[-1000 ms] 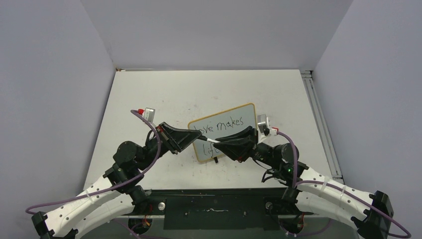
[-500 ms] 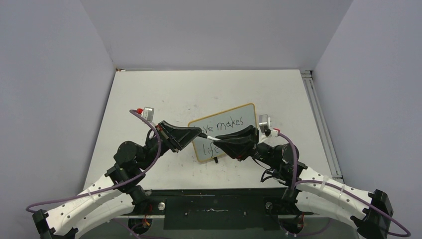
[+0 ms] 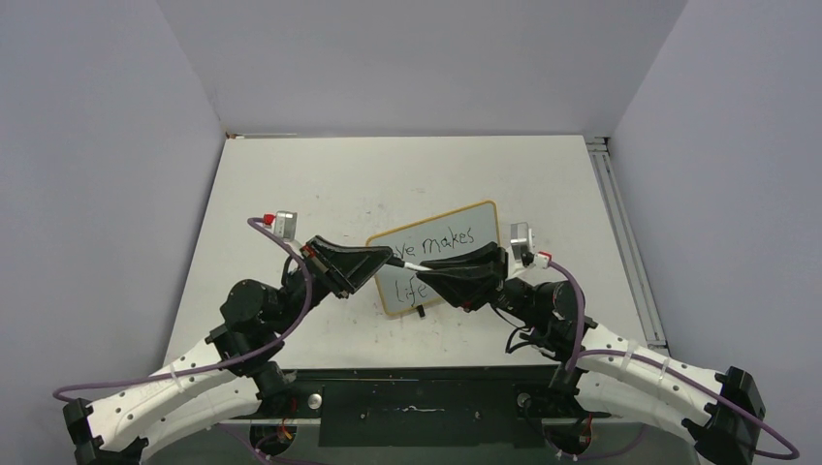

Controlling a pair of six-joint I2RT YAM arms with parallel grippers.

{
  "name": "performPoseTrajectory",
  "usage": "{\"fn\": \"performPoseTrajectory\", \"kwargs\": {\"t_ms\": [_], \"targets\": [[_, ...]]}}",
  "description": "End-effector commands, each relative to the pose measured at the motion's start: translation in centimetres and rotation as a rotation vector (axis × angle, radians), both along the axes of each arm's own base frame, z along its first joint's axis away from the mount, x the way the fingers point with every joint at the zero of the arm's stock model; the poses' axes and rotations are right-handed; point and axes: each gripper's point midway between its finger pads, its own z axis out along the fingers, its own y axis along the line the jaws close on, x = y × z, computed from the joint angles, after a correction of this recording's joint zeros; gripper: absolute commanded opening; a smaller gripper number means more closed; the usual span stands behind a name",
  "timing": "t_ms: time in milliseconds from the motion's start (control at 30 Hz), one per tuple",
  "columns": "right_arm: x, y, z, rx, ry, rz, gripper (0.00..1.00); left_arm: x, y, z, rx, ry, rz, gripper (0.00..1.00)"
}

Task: Write a sentence on the whiteboard
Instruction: Close the whiteboard marker at the center of the board.

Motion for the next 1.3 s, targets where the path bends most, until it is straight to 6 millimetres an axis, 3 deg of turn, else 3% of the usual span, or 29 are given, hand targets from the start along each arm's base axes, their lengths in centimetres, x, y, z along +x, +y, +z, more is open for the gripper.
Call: {"fn": "performPoseTrajectory", "kwargs": {"t_ms": [0,533,967,1167,1267], "targets": [[2.0,-1.7,4.4,0.152,-0.040,-0.136,0.05,-4.2,-3.3,-4.8,0.160,0.025,-0.235,0.00],[2.3,0.6,3.9,0.086,-0.027,-0.080,0.05,-4.7,-4.3,-5.6,0.200,0.007,-0.265,0.00],[2.6,0.6,4.3,0.109,-0.014,-0.083,0.05,-6.0,-5.4,-6.6,0.240,0.005,-0.319,0.00],[3.0,0.4,3.9,0.085,0.002,-0.109,0.05,-4.4,-4.2,-7.6,0.324,0.022,-0.222,0.00],[4.4,-0.4,3.0,0.009,0.039,-0.206,0.05,-2.3,-2.5,-7.0,0.381,0.000,-0.131,0.19]]}}
